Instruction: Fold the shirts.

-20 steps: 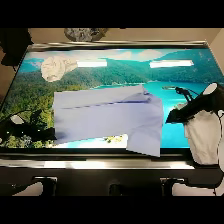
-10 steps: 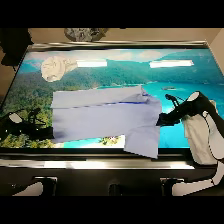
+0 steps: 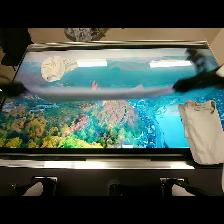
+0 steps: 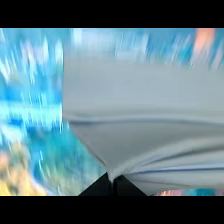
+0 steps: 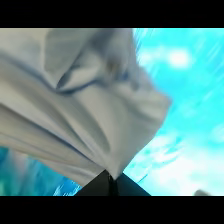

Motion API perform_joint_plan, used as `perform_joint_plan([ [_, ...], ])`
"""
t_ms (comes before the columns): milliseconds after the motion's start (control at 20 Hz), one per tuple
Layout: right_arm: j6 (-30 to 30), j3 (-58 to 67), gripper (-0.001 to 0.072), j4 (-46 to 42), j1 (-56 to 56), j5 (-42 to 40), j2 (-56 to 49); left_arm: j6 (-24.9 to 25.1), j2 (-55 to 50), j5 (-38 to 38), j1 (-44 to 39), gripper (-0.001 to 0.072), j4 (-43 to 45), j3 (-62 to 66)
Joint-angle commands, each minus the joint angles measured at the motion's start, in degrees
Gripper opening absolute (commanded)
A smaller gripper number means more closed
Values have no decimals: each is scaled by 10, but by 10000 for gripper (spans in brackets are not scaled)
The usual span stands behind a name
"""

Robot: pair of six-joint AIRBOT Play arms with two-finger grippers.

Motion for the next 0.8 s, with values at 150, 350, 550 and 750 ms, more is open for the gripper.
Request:
perform_joint_plan([
  [150,-5,183,40,-77,0,-258,315,-66,131,76,0,28,0,397],
  [350,1,183,40,-131,0,-192,412,-99,223,90,1,27,1,349],
  [550,15,183,40,-180,0,-143,424,-99,229,77,1,27,2,348],
  [750,54,183,40,-183,0,-25,368,-97,197,-24,1,28,2,310],
])
